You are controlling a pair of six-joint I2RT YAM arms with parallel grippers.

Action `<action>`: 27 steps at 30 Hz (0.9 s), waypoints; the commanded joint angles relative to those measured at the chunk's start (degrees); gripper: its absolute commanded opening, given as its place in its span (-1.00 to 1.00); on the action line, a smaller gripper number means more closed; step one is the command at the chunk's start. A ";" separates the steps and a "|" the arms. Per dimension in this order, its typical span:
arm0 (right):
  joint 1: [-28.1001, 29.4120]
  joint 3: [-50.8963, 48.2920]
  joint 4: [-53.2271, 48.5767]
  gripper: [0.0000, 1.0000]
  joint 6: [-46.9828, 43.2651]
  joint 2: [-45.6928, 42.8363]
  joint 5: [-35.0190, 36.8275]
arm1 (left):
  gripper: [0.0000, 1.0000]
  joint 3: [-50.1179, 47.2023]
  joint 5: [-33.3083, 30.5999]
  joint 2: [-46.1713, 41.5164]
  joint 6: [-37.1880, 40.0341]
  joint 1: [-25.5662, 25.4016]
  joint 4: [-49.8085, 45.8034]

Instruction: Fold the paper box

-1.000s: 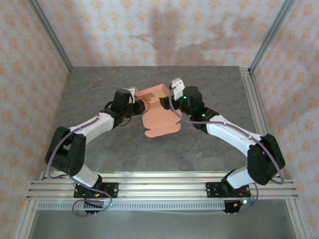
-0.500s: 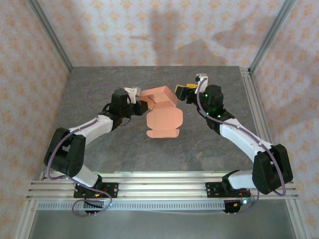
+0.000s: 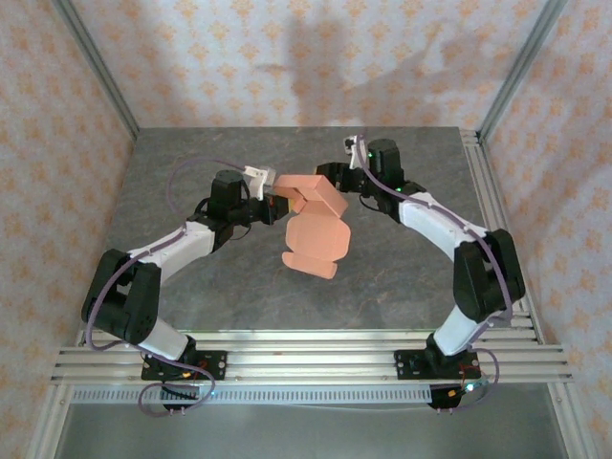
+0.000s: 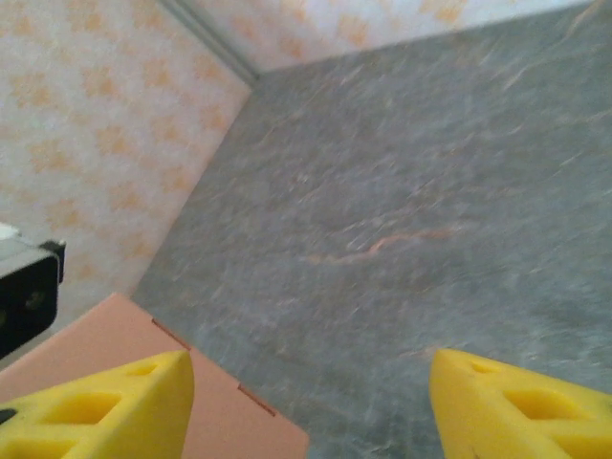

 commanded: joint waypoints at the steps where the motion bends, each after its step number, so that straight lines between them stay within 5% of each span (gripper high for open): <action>1: 0.18 1.88 0.41 0.29 1.39 1.19 -9.57 | -1.00 2.19 0.62 -0.89 1.24 0.20 0.93; 12: 2.24 2.45 -2.30 0.23 -1.66 1.28 -16.85 | -1.00 4.42 -5.39 2.03 -0.70 0.29 -2.12; 27: 2.71 3.83 -3.50 0.20 -1.04 2.94 -15.16 | -1.00 4.78 -7.11 2.06 -1.43 0.29 -2.84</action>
